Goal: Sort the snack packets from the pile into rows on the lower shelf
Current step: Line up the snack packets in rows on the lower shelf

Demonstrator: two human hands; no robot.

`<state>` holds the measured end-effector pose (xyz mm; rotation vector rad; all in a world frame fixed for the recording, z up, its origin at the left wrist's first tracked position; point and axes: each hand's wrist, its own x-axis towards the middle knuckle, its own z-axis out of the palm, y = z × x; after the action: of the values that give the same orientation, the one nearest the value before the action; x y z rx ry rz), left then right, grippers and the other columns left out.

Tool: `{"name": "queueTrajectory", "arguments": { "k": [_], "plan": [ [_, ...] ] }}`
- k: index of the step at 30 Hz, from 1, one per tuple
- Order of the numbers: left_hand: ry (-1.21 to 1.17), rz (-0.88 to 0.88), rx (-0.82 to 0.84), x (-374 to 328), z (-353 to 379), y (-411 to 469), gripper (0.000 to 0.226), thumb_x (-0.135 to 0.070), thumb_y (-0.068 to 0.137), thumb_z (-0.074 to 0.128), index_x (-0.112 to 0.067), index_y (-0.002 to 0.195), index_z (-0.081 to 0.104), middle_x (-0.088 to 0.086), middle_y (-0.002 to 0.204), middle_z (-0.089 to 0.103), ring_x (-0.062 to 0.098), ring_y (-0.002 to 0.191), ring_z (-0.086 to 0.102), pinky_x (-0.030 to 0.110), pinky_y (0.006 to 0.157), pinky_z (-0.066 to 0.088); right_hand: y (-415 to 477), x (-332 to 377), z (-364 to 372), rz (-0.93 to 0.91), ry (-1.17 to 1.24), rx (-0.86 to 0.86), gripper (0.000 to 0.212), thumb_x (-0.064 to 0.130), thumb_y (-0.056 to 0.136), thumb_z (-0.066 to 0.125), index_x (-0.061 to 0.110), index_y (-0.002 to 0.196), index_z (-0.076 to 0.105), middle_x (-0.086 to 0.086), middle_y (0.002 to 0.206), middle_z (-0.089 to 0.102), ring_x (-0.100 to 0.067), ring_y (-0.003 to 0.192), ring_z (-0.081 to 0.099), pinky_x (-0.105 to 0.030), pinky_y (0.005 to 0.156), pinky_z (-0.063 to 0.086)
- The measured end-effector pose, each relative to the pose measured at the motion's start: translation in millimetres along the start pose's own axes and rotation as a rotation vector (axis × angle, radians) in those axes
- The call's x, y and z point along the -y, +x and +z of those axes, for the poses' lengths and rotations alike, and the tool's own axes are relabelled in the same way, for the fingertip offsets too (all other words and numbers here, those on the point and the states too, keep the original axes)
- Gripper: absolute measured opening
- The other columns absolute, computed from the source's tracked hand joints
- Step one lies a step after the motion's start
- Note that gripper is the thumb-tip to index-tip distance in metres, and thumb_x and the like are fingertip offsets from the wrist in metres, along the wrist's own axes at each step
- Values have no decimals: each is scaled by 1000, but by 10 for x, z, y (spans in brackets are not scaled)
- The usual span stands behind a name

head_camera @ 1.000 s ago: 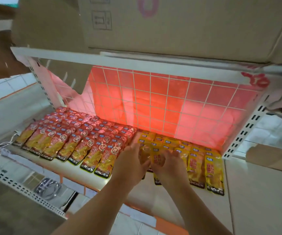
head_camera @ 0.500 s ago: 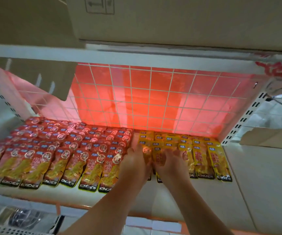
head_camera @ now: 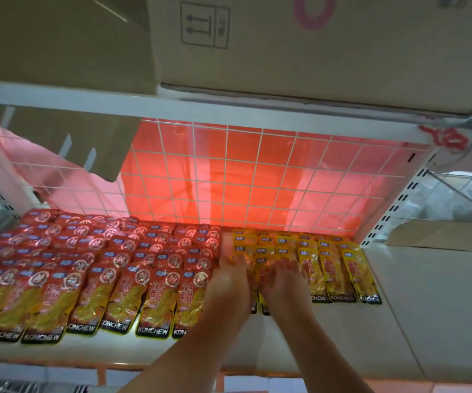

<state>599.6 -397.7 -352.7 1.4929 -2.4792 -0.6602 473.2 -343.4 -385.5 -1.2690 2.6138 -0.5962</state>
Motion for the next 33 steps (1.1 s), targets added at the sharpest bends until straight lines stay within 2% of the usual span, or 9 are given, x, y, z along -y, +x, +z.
{"name": "queueTrajectory", "arguments": {
  "k": [3,9,14,19,21,25,29,33],
  "plan": [
    [81,12,32,23,9,16,48,-26,109,41,-19,155,28,13,146,44,29,124,55,41,104,46,20,7,1,18,10,5,33,43,90,68,24,117,66,-7,127,51,-32,113,54,-37,87,48],
    [46,15,5,2,-11,13,43,-25,109,41,-21,151,35,13,145,46,29,123,57,41,104,47,53,-25,12,16,21,4,33,47,88,68,25,113,66,-8,130,51,-33,110,57,-37,83,52],
    [95,40,-7,2,8,2,43,-30,107,49,-20,147,37,11,134,49,27,111,61,39,95,52,59,-63,-8,0,47,-19,31,46,87,69,26,111,65,-4,117,53,-26,96,59,-34,72,53],
    [165,40,-41,-30,1,-12,38,-30,103,50,-20,139,45,10,123,48,28,103,60,38,83,51,57,-86,-140,-32,27,-54,27,49,86,70,28,92,55,1,106,51,-20,84,53,-30,64,43],
    [163,121,-85,-32,-29,-14,41,-33,100,54,-23,140,47,8,122,51,26,104,59,37,83,53,69,-73,-243,-66,48,-53,27,48,86,71,29,90,52,2,104,52,-19,84,53,-30,65,40],
    [80,362,-155,-127,-297,5,45,-38,96,63,-26,138,53,3,125,53,25,117,54,38,88,54,73,20,-578,-214,100,-89,25,37,87,73,21,105,65,2,109,57,-22,95,59,-31,73,45],
    [161,591,-260,-285,-777,49,42,-35,91,65,-25,131,60,0,115,60,26,107,57,38,86,51,46,201,-1054,-378,189,-260,19,16,81,79,14,98,71,-2,101,65,-26,91,64,-30,72,45],
    [125,697,-363,-455,-1351,31,41,-35,91,61,-21,129,64,0,119,62,29,109,58,46,88,52,39,473,-1650,-477,237,-428,17,12,82,79,12,97,72,0,101,65,-22,93,64,-29,80,46]
  ]
}}
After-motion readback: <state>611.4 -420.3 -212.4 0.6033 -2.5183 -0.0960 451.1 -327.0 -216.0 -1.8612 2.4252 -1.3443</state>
